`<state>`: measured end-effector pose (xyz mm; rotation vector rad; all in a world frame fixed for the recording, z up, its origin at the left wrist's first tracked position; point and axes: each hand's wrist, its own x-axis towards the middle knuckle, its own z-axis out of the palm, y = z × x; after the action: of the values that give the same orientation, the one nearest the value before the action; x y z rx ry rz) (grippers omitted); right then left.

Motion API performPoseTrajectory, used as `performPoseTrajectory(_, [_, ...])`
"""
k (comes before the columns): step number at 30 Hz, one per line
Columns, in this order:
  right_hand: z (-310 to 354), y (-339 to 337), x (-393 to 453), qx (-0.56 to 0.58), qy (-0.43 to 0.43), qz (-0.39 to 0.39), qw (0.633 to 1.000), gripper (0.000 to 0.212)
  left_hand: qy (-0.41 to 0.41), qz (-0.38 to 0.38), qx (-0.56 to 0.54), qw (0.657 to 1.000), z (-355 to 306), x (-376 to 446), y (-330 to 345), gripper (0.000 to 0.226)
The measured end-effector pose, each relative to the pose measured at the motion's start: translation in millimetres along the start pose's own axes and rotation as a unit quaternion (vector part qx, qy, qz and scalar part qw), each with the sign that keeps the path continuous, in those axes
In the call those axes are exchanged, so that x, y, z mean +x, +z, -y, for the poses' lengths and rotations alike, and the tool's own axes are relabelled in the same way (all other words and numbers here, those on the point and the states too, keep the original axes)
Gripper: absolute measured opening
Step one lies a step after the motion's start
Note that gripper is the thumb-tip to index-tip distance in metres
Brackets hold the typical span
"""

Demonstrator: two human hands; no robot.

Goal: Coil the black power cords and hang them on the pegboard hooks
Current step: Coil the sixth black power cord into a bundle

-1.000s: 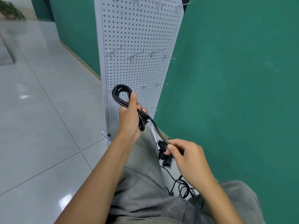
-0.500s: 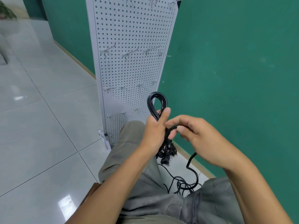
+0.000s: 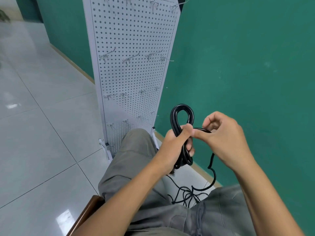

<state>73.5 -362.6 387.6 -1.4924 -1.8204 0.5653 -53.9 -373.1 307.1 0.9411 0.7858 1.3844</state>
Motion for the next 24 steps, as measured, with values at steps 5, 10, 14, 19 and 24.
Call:
performPoseTrajectory(5, [-9, 1, -1, 0.231, 0.049, 0.05, 0.97, 0.025, -0.038, 0.059, -0.142, 0.987, -2, -2, 3, 0.03])
performPoseTrajectory(10, [-33, 1, -10, 0.295, 0.059, 0.067, 0.951, 0.008, -0.072, 0.085, -0.24, 0.964, -9, 2, -3, 0.031])
performPoseTrajectory(14, [-42, 5, -18, 0.372, 0.074, 0.013, 0.925, 0.019, -0.067, 0.066, -0.179, 0.979, -9, 3, -4, 0.032])
performPoseTrajectory(19, [-27, 12, -23, 0.473, 0.068, 0.002, 0.879, 0.015, -0.056, 0.071, -0.032, 0.995, -4, -1, 0, 0.034])
performPoseTrajectory(24, [-4, 15, -20, 0.432, 0.087, 0.013, 0.897, 0.025, -0.04, 0.118, 0.116, 0.985, -1, -3, 4, 0.03])
